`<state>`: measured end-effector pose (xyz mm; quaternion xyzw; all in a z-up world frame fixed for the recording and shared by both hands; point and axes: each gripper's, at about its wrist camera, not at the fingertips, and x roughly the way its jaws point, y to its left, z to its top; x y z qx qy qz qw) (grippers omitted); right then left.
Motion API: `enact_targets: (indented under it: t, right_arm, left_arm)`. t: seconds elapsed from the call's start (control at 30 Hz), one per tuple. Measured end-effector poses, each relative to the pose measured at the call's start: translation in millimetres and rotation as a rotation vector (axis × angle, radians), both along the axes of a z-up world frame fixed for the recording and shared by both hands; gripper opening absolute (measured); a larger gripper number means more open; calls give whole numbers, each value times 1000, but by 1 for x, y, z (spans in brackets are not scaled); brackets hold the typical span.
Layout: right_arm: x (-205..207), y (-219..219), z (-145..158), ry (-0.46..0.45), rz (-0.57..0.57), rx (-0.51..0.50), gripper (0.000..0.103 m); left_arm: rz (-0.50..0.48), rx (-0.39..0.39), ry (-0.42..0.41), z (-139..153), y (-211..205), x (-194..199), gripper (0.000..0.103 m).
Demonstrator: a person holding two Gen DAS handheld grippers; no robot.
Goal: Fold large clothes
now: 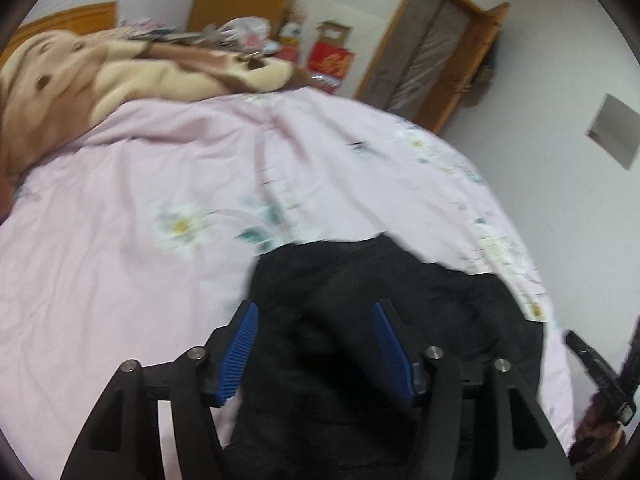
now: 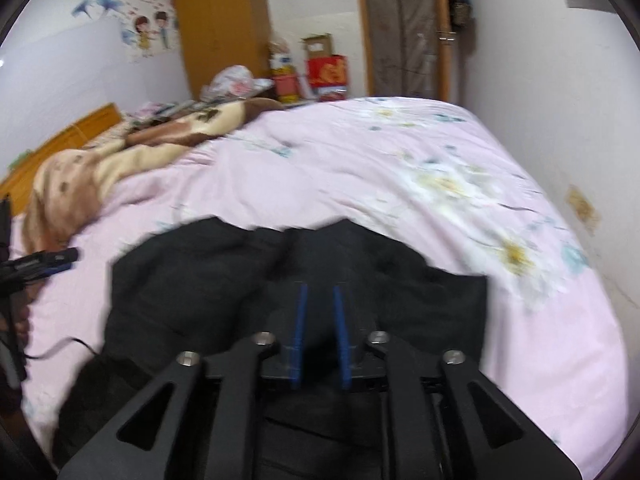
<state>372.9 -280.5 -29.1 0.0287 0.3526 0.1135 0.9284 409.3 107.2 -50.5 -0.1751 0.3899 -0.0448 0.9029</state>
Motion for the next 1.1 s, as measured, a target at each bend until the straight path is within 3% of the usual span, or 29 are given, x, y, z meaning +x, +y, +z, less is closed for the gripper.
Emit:
enact_targets:
  t: [0.1,0.2,0.3,0.4,0.53,0.73,0.87,1.0,1.1]
  right_arm:
    - [10,33,2,-5,60,17,26]
    - [20,66,-13,49,177,40,45]
    - [21,83,-36,59,196,-37,45]
    - [24,83,-62,127,183,-54,45]
    - [25,75,-98,201,165,-114,45]
    - [21,73,-126,221,150,-157,45]
    - [25,71,-129,228,143,-157,45]
    - [23,61,-107,250,124,-98,45]
    - [14,45,-71,116,61,-47,45]
  left_arm:
    - [-91,64,-1,6,-41,13,64]
    - [-149,107,20,-6,-71,20,64]
    - [-212,131,73,-31,-95,26,64]
    - [-219,169,130,-61,-105,30,64]
    - [-217,137,145,-88,-99,31,65]
    - [-224,188,153,-110,-110,28,66]
    - [-224,178,163,-116,-110,27,66]
    - [-219,135,152,-92,-101,24,66]
    - [-180,157,55,-61,-91,21,66]
